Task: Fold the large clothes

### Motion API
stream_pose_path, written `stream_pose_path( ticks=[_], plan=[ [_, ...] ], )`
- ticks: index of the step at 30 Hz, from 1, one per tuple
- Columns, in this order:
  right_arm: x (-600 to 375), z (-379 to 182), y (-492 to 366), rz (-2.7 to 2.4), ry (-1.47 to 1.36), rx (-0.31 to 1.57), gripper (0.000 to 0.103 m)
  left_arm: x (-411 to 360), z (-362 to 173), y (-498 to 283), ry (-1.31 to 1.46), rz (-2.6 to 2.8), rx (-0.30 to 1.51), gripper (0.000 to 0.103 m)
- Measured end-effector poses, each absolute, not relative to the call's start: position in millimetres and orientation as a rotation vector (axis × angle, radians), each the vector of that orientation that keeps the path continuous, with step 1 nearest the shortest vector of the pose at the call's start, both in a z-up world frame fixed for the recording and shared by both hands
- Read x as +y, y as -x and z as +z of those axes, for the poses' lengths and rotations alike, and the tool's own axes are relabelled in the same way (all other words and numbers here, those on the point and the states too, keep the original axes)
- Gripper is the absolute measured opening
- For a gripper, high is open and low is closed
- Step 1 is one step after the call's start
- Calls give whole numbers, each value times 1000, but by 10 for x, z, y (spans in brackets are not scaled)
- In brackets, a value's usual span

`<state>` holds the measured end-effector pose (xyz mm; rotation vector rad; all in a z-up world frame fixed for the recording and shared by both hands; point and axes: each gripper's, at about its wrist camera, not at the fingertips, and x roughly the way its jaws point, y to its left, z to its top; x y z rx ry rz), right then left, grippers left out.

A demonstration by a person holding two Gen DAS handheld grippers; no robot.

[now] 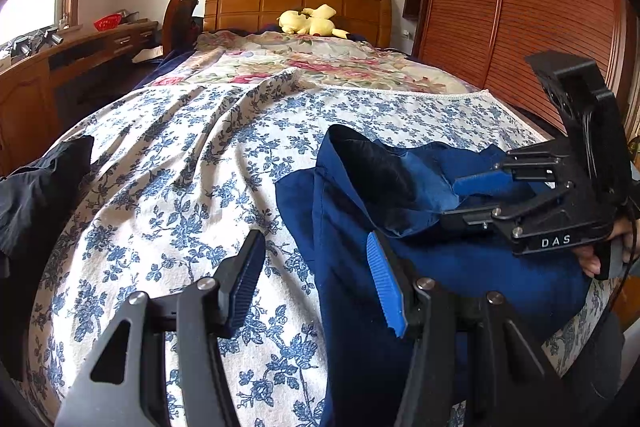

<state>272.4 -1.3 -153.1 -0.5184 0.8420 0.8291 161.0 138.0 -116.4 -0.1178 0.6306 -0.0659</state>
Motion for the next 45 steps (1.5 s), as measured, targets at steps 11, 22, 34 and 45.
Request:
stream_pose_path(
  ticks=[11, 22, 34, 45],
  plan=[
    [-138, -1659, -2669, 831, 564, 906, 46, 1341, -1173, -1623, 110, -68, 634, 52],
    [-110, -1842, -2862, 807, 642, 946, 3, 1347, -1169, -1624, 108, -69, 633, 52],
    [59, -1313, -3533, 604, 649, 628, 2, 1285, -1125, -1620, 106, -76, 624, 52],
    [-400, -1215, -3914, 498, 455, 697, 50, 1055, -1035, -1757, 105, -110, 598, 52]
  ],
)
